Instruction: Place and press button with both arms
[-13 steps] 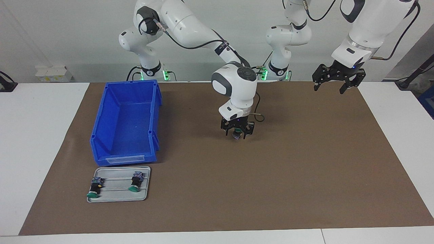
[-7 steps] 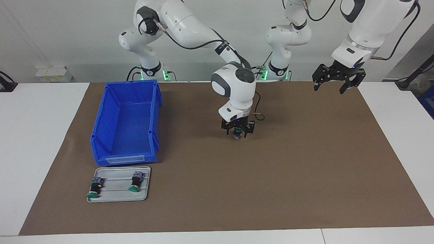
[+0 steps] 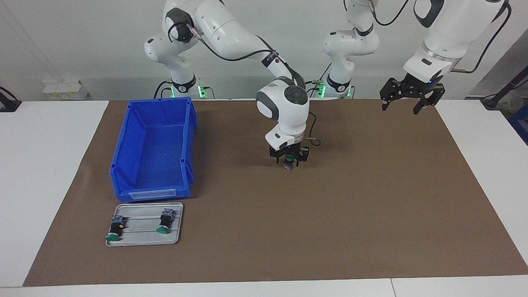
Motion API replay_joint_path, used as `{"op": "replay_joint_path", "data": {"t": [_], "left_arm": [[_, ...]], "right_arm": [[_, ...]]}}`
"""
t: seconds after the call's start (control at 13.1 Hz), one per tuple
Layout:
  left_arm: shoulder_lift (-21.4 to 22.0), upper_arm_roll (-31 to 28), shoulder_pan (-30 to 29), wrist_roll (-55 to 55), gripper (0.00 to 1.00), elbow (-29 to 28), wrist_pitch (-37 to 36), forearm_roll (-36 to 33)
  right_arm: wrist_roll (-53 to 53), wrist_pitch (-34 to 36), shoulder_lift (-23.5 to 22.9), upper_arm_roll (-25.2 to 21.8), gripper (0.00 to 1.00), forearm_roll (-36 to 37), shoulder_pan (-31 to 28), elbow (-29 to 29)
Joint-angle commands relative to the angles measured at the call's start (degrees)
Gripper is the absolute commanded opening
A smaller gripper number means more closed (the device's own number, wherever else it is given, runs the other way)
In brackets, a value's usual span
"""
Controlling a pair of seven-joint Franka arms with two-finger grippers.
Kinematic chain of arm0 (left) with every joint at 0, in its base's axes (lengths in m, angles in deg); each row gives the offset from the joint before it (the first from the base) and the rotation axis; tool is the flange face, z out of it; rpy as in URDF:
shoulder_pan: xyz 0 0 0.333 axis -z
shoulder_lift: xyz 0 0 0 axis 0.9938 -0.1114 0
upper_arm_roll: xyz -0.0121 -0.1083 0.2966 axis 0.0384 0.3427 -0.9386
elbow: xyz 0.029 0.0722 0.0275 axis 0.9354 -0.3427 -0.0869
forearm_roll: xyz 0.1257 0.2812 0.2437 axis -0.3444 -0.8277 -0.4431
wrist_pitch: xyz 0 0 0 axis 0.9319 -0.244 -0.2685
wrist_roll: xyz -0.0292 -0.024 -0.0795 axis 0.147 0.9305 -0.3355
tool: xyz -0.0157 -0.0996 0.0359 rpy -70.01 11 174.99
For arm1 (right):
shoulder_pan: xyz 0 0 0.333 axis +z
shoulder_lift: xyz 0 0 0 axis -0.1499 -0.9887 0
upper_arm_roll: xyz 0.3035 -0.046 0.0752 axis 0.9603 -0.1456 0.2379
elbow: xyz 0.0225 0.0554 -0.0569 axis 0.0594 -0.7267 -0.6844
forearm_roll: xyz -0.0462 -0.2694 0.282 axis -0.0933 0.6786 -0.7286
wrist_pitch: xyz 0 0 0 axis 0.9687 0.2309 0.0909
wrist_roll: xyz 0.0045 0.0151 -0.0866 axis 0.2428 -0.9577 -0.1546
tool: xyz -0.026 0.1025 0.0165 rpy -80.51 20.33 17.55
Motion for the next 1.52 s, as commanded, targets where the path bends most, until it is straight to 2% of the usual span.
{"op": "replay_joint_path", "data": {"t": [0.0,0.3,0.69,1.22,1.45], "left_arm": [[1.57,0.61,-0.85,0.32,1.00,-1.89,0.65,-0.88],[1.57,0.61,-0.85,0.32,1.00,-1.89,0.65,-0.88],[1.57,0.61,-0.85,0.32,1.00,-1.89,0.65,-0.88],[1.57,0.61,-0.85,0.32,1.00,-1.89,0.65,-0.88],[1.57,0.61,-0.85,0.32,1.00,-1.89,0.65,-0.88]], "right_arm": [[1.58,-1.04,1.09,0.31,0.73,-1.48,-0.40,-1.88],[1.40,-1.13,1.18,0.57,0.67,-3.58,-0.13,-2.24],[1.40,0.36,1.44,0.57,0.65,-3.85,0.04,-2.24],[1.31,0.63,1.44,0.57,0.53,-3.85,0.04,-2.24],[1.31,0.72,1.44,0.57,0.44,-3.85,0.04,-2.24]]}}
